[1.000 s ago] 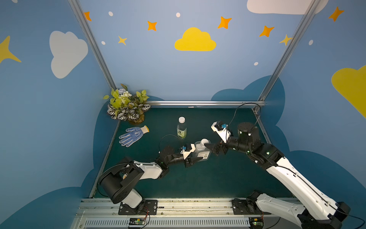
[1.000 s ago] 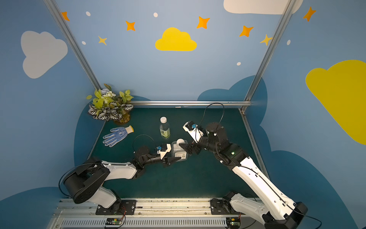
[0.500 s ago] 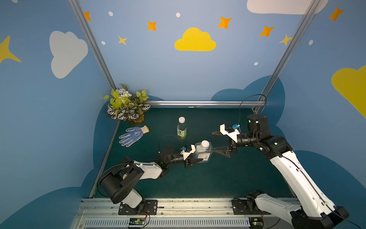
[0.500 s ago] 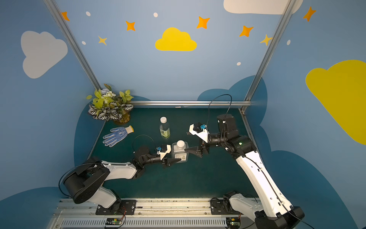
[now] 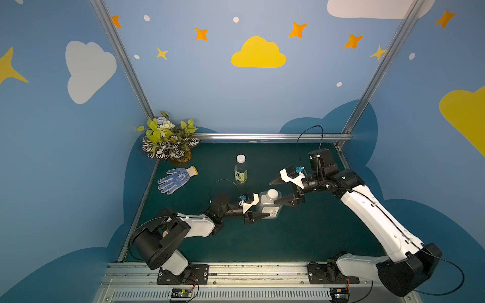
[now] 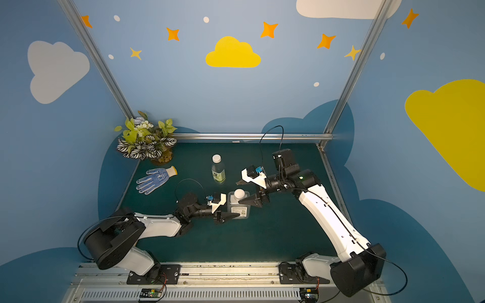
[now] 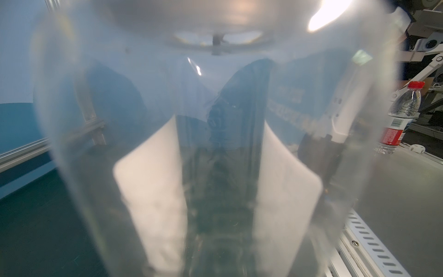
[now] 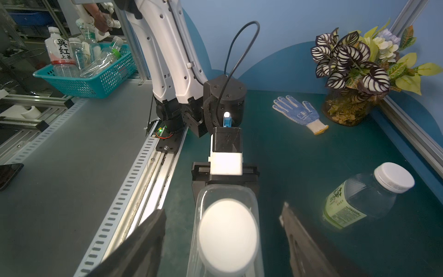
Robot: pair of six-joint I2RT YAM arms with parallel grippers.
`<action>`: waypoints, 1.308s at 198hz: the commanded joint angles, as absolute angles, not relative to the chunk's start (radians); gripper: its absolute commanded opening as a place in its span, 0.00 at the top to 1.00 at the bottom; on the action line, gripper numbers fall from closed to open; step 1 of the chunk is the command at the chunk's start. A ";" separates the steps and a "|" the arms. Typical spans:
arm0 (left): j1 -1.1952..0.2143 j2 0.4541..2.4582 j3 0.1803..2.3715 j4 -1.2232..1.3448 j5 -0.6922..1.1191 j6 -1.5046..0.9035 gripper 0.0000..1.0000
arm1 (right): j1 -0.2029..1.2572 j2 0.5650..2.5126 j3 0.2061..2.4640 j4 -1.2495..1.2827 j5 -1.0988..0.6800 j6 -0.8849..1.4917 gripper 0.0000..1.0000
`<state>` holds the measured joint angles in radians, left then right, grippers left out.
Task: Screw on the bottle caps
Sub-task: Screw the bottle cap onto the plastic bottle.
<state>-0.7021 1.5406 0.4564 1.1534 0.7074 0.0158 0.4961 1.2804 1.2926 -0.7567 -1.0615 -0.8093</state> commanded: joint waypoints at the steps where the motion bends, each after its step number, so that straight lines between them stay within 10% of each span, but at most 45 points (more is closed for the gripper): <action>1: -0.698 1.525 0.482 1.190 0.724 0.006 0.73 | 0.503 1.280 1.306 -0.790 -1.067 -0.839 0.28; 129: -0.698 1.519 0.480 1.178 0.668 0.016 0.74 | 0.533 1.239 1.245 -0.729 -0.945 -0.780 0.58; 259: -0.706 1.479 0.474 1.156 0.495 0.091 0.74 | 0.605 1.165 1.095 -0.449 -0.557 -0.345 0.51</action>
